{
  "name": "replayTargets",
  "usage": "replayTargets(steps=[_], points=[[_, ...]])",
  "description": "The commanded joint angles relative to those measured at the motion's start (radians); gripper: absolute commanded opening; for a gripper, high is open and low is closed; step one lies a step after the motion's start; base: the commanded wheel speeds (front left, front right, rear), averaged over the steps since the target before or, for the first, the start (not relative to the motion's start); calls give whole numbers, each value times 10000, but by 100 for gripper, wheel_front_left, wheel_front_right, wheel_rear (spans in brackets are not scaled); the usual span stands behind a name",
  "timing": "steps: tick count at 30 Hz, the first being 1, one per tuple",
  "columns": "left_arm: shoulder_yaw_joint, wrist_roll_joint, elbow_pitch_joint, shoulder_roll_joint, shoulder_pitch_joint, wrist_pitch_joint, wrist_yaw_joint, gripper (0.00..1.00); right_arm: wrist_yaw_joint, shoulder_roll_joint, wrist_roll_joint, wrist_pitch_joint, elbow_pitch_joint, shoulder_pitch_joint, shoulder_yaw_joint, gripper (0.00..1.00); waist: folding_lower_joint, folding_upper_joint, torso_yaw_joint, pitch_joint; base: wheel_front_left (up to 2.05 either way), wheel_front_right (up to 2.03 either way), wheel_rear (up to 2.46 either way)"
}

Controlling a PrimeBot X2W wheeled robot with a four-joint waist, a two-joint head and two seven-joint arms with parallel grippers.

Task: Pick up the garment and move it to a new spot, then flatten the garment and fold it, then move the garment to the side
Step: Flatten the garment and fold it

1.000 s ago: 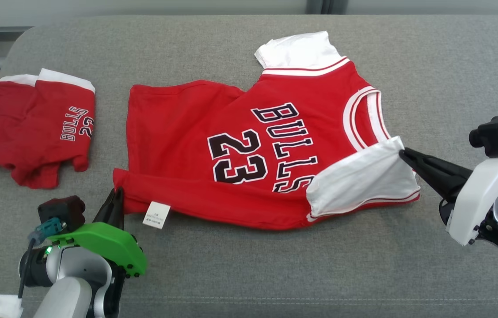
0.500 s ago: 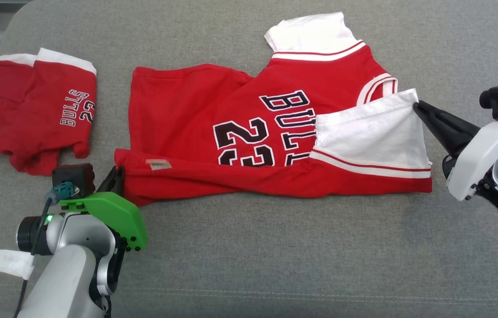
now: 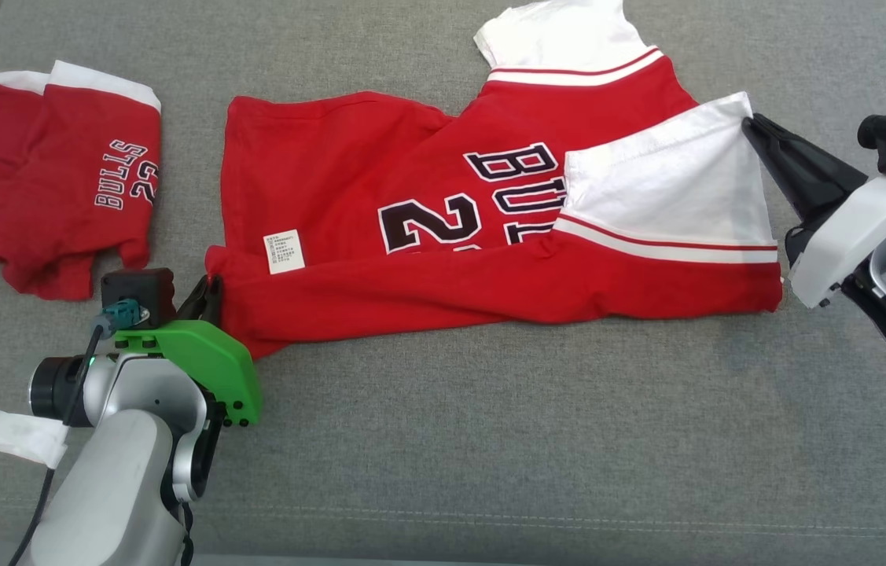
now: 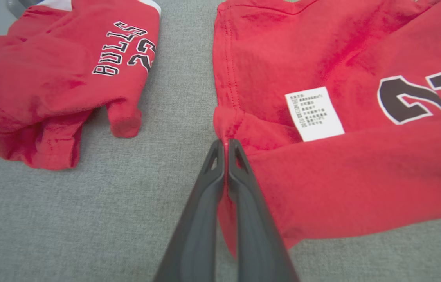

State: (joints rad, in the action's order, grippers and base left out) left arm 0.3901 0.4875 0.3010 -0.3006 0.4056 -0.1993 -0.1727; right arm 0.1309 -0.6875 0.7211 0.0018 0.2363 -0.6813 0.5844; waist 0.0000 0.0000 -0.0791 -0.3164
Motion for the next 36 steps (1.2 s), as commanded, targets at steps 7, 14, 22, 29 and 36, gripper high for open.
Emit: replayTargets(steps=[7,14,22,29,36], points=[[144,-77,337,117,512,200,159,0,-4,125,-199,-426,946,-1022,650,0,0,0,-82,-316,0,0,0],[263,-172,533,221,855,427,190,46,-4,391,201,-494,2016,-1610,1128,0,0,0,-202,-423,0,0,0],[295,-98,664,187,650,752,243,100,-4,861,339,-605,3242,-1896,864,100,0,0,-211,-79,0,0,0],[370,-320,67,-218,-194,1277,129,100,-4,1156,683,457,3444,-1132,141,100,0,0,-107,512,0,0,0],[379,-358,-658,-278,-1375,1824,-272,100,-4,1045,370,1710,2661,349,-756,100,0,0,98,915,0,0,0]])
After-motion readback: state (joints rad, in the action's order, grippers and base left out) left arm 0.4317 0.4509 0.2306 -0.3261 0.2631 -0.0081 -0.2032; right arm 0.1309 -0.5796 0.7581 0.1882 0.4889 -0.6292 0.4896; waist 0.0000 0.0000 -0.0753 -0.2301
